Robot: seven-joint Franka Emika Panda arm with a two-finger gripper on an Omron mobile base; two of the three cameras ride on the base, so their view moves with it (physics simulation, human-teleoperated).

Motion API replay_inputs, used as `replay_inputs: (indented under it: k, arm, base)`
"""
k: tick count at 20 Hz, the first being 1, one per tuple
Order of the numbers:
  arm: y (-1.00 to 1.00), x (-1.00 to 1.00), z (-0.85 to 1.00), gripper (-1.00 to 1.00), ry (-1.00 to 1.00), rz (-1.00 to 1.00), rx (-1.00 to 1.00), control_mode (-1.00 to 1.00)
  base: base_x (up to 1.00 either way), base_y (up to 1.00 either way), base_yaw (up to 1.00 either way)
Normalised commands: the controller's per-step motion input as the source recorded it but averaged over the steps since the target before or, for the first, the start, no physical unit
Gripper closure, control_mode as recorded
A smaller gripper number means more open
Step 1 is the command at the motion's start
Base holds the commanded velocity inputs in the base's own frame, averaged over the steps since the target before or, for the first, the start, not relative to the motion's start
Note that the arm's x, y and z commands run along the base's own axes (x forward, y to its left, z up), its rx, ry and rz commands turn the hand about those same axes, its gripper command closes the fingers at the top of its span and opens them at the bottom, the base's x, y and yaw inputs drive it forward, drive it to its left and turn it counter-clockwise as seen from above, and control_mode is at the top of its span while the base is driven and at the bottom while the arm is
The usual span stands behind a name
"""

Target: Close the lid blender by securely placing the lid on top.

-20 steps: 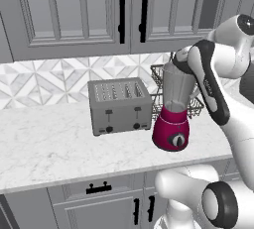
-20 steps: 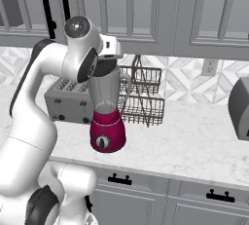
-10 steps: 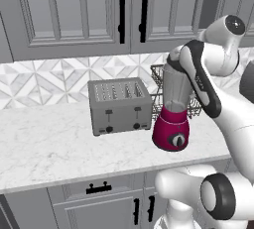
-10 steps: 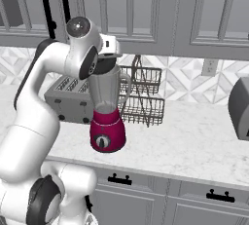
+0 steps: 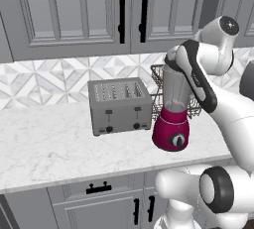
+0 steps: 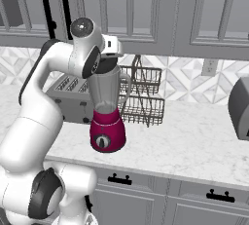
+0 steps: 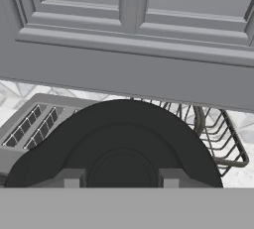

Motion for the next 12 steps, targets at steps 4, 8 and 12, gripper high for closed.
replay_inputs:
  k: [4,8,12]
  arm:
    - [0.0,0.13,-0.04,1.0,0.0,0.0,0.0,-1.0]
    - [0.0,0.15,-0.02,1.0,0.0,0.0,0.0,-1.0]
    - [0.0,0.17,0.0,1.0,0.0,0.0,0.0,-1.0]
  base:
    - [0.0,0.0,0.0]
    - [0.0,0.0,0.0]
    - [0.0,0.0,0.0]
